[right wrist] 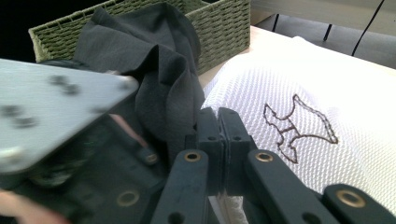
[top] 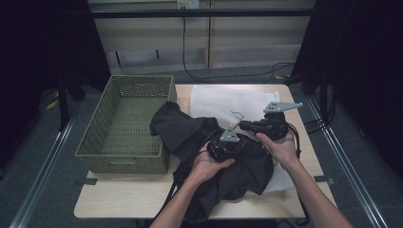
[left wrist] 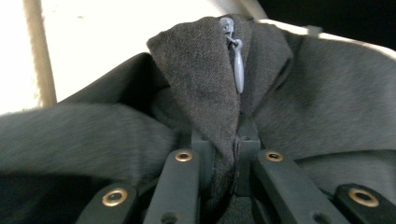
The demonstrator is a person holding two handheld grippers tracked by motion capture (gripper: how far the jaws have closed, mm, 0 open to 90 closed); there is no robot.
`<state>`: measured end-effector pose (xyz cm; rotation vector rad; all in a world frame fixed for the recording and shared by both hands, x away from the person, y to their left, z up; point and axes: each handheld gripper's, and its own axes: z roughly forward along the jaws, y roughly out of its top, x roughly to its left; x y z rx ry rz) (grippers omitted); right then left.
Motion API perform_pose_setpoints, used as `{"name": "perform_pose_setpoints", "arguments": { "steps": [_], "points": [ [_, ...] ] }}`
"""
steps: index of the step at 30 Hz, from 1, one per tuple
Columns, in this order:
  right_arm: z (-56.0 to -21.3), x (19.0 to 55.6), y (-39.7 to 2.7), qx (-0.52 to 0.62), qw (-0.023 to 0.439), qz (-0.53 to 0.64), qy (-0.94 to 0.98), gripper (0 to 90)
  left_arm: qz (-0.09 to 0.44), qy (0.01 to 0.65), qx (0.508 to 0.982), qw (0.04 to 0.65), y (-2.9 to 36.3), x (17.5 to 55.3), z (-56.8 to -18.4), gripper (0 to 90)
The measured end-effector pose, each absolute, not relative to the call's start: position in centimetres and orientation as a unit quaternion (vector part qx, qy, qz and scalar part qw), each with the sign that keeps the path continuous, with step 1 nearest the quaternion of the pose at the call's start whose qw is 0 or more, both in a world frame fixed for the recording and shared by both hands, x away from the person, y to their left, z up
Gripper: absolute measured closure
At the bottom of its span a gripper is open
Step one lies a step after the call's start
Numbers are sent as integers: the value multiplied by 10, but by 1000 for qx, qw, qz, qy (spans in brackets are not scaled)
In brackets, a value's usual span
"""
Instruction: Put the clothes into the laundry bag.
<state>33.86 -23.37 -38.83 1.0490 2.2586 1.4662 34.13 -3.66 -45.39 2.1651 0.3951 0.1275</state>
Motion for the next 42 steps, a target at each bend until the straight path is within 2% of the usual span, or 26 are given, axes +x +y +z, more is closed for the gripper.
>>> {"name": "perform_pose_setpoints", "arguments": {
  "steps": [6,9,13,17,22,25,27,28,30,31,33,38,42],
  "points": [
    [-389,332,-233,365,120,490,783,889,79,197,870,446,-40,355,-459,831],
    [-397,331,-231,369,113,484,785,890,91,203,865,450,-40,356,-458,796],
    [-402,331,-236,374,110,491,779,890,80,191,858,471,-30,348,-453,600],
    [-407,333,-239,376,112,490,778,890,72,175,847,497,-5,336,-433,357],
    [-411,335,-239,380,110,486,779,890,116,175,825,525,38,326,-404,332],
    [-410,334,-239,379,112,487,779,890,137,188,814,533,64,331,-394,287],
    [-410,334,-239,379,111,488,778,890,167,223,807,521,81,339,-389,261],
    [-410,335,-239,378,111,488,779,889,165,229,806,521,89,343,-387,227],
    [-410,335,-239,377,112,488,779,890,182,248,802,512,100,349,-385,225],
    [-410,335,-240,377,111,488,779,890,170,263,804,505,106,355,-386,217],
    [-410,335,-239,377,111,489,779,889,164,275,803,502,111,359,-385,177],
    [-409,335,-239,376,111,489,779,890,172,278,827,457,102,362,-387,172],
    [-409,335,-239,375,111,489,780,889,147,278,839,444,89,367,-386,174]
  ]
}}
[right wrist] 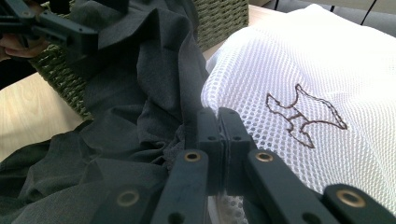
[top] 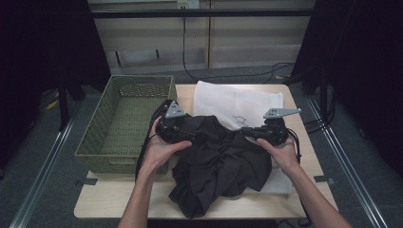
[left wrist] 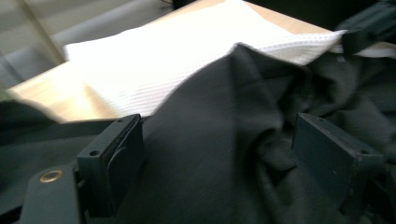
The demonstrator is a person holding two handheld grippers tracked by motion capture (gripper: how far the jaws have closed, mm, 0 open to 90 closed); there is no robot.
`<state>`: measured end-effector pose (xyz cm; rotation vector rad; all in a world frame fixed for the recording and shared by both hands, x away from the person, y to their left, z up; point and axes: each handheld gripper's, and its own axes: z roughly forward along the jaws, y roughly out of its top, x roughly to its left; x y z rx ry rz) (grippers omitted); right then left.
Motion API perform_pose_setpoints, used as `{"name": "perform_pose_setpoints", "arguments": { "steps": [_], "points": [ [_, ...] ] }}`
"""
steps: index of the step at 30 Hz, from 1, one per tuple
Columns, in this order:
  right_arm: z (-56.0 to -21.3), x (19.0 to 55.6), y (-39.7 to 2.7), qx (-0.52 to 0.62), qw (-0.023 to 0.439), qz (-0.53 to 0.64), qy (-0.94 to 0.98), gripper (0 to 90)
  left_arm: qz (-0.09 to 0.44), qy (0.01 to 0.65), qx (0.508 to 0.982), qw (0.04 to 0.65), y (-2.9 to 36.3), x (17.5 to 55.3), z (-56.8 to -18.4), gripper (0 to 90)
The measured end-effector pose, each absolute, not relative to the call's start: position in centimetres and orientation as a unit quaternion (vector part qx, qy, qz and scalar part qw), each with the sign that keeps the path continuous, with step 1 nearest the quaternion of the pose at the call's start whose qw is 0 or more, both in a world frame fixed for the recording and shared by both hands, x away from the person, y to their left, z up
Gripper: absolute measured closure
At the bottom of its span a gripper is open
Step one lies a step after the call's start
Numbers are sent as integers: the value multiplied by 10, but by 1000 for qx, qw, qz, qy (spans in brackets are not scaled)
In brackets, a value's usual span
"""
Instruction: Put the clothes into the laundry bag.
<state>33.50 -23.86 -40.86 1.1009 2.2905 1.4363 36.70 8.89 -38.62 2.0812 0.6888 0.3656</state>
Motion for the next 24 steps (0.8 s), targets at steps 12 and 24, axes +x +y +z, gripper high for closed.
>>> {"name": "perform_pose_setpoints", "arguments": {
  "steps": [12,24],
  "points": [
    [-408,336,-238,375,109,491,779,889,174,296,887,309,54,385,-407,570],
    [-407,337,-238,375,112,496,775,889,73,222,852,469,42,353,-383,878]
  ]
}}
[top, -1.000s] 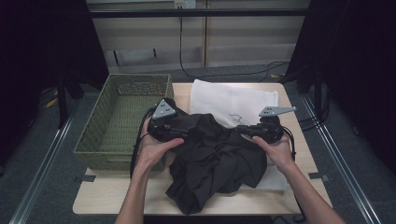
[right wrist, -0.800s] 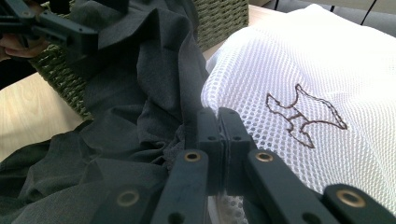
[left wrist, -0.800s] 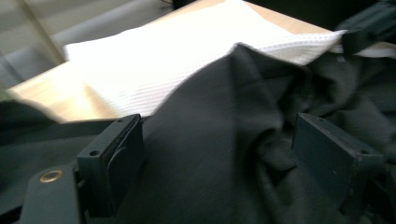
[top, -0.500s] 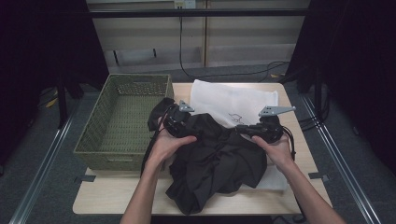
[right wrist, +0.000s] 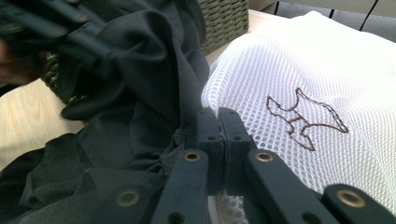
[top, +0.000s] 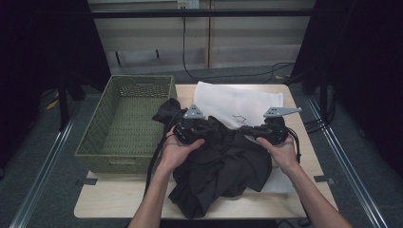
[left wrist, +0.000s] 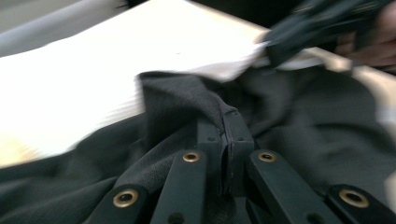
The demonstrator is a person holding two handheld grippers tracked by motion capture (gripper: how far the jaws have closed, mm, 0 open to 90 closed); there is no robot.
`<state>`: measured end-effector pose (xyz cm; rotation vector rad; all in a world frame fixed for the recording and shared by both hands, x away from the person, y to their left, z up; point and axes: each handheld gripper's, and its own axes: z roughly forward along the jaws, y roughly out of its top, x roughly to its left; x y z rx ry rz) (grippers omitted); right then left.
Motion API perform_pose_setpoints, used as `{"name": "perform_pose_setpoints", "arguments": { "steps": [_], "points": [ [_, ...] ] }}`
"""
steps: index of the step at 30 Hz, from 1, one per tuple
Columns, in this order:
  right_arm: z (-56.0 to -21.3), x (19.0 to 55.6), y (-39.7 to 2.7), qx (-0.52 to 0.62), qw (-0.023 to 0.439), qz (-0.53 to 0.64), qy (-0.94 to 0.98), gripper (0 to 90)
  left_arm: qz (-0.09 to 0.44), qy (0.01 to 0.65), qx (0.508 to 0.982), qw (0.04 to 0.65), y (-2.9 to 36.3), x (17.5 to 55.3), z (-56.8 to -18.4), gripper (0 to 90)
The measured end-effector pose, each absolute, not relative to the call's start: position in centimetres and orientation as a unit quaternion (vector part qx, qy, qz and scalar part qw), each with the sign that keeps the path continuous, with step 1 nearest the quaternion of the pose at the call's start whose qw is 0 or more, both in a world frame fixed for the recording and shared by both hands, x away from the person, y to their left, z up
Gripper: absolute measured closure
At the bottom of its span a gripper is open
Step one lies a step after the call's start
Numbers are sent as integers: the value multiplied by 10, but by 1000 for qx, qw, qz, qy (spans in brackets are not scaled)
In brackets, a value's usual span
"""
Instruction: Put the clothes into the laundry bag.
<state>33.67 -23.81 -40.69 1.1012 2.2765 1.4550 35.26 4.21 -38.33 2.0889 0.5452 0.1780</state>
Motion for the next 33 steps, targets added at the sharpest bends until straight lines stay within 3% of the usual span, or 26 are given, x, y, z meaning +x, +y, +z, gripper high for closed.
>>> {"name": "perform_pose_setpoints", "arguments": {
  "steps": [7,12,18,21,27,29,31,33],
  "points": [
    [-409,338,-238,376,107,498,774,890,52,163,859,483,5,327,-376,879],
    [-411,338,-234,373,100,501,775,890,37,122,891,435,-36,320,-403,879],
    [-407,338,-239,376,89,515,765,890,5,134,899,417,-52,329,-450,879],
    [-400,337,-242,375,85,530,756,890,14,136,901,412,-57,327,-463,879],
    [-390,329,-237,364,89,538,755,890,29,142,900,412,-59,323,-464,874],
    [-394,329,-232,362,90,528,763,890,33,139,895,422,-56,321,-461,842],
    [-400,330,-229,361,90,519,769,890,18,134,888,440,-49,318,-457,692],
    [-405,331,-228,361,88,513,774,890,29,124,885,448,-40,311,-450,612]
  ]
}}
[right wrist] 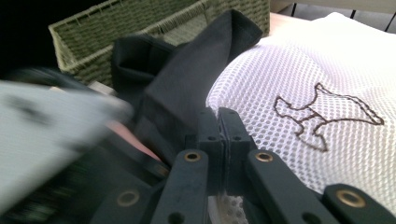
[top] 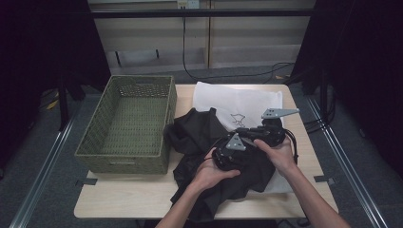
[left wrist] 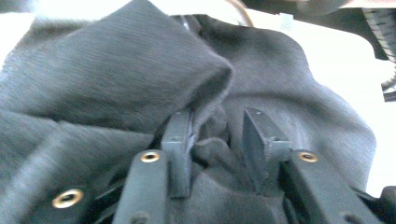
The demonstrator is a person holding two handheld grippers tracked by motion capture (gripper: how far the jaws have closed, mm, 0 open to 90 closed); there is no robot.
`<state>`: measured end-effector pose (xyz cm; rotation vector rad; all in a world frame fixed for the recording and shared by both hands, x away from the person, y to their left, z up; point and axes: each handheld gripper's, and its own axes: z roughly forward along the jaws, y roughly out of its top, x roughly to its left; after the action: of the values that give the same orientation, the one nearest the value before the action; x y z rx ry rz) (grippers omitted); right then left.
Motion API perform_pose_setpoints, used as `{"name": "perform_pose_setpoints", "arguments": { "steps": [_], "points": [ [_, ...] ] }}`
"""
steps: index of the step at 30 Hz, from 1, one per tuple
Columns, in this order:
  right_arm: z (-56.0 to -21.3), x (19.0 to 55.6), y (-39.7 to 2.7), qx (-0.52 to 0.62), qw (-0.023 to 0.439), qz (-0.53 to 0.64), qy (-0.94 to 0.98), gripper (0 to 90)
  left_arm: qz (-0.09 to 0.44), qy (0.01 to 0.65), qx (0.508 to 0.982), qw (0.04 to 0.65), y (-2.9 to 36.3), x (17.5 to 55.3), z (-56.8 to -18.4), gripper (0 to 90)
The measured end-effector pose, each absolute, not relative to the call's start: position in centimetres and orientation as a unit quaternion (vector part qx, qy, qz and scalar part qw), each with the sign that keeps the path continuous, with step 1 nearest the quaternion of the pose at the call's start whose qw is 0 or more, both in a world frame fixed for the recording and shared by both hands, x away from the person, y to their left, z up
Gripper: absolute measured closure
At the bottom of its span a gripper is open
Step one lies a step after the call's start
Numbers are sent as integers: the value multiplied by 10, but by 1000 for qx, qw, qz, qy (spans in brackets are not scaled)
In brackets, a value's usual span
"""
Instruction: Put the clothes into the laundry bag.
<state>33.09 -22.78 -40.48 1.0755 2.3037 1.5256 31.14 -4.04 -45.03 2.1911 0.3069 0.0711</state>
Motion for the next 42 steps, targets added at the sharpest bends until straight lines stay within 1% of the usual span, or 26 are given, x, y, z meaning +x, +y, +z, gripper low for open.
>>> {"name": "perform_pose_setpoints", "arguments": {
  "steps": [2,4,5,6,7,9,10,11,13,14,16,18,19,21,22,23,24,26,28,29,30,32,34,38,42],
  "points": [
    [-407,332,-228,363,88,510,775,890,13,119,877,464,-28,306,-441,483],
    [-408,332,-228,365,90,507,776,890,22,120,868,481,-15,301,-430,453],
    [-408,332,-228,364,90,507,777,890,24,118,860,496,-6,300,-423,418],
    [-409,332,-229,364,91,507,776,890,32,125,851,508,4,300,-416,391],
    [-409,332,-230,366,90,507,775,890,54,141,848,509,15,303,-409,379],
    [-409,331,-230,367,91,507,775,890,78,171,841,508,33,314,-403,324],
    [-408,331,-230,367,93,506,775,890,96,194,838,500,41,321,-403,274],
    [-408,331,-229,366,93,506,775,890,104,216,833,498,48,328,-405,227],
    [-408,331,-230,366,93,506,776,890,115,239,828,494,54,340,-413,180],
    [-409,332,-230,365,91,506,776,890,109,254,829,485,54,348,-422,141],
    [-409,333,-231,366,90,507,775,890,95,262,842,461,50,357,-435,45],
    [-409,333,-231,365,90,506,776,890,85,266,849,448,43,363,-451,32],
    [-409,332,-231,367,90,506,775,890,81,264,852,444,40,364,-459,6],
    [-409,332,-230,365,91,505,777,890,84,267,859,428,39,365,-468,2],
    [-409,331,-230,364,92,504,778,890,77,271,858,429,39,366,-473,4],
    [-409,331,-229,365,92,502,779,890,58,276,862,422,40,367,-476,52],
    [-410,332,-228,363,93,500,781,890,61,273,868,410,41,366,-477,153],
    [-411,332,-226,363,94,496,783,890,66,266,876,396,45,365,-476,423],
    [-411,332,-225,365,93,495,783,890,70,267,871,406,48,363,-475,610],
    [-412,332,-225,365,93,495,783,890,71,271,870,407,50,363,-473,670],
    [-412,333,-225,366,94,495,782,890,69,272,866,414,50,361,-471,704],
    [-411,333,-226,366,95,498,780,890,81,265,862,423,50,356,-464,736],
    [-410,333,-227,369,96,499,778,889,86,259,855,441,48,348,-452,746],
    [-411,335,-226,372,98,500,776,889,90,224,853,462,40,337,-430,761],
    [-411,335,-222,370,101,502,775,890,101,198,862,456,24,328,-418,770]
  ]
}}
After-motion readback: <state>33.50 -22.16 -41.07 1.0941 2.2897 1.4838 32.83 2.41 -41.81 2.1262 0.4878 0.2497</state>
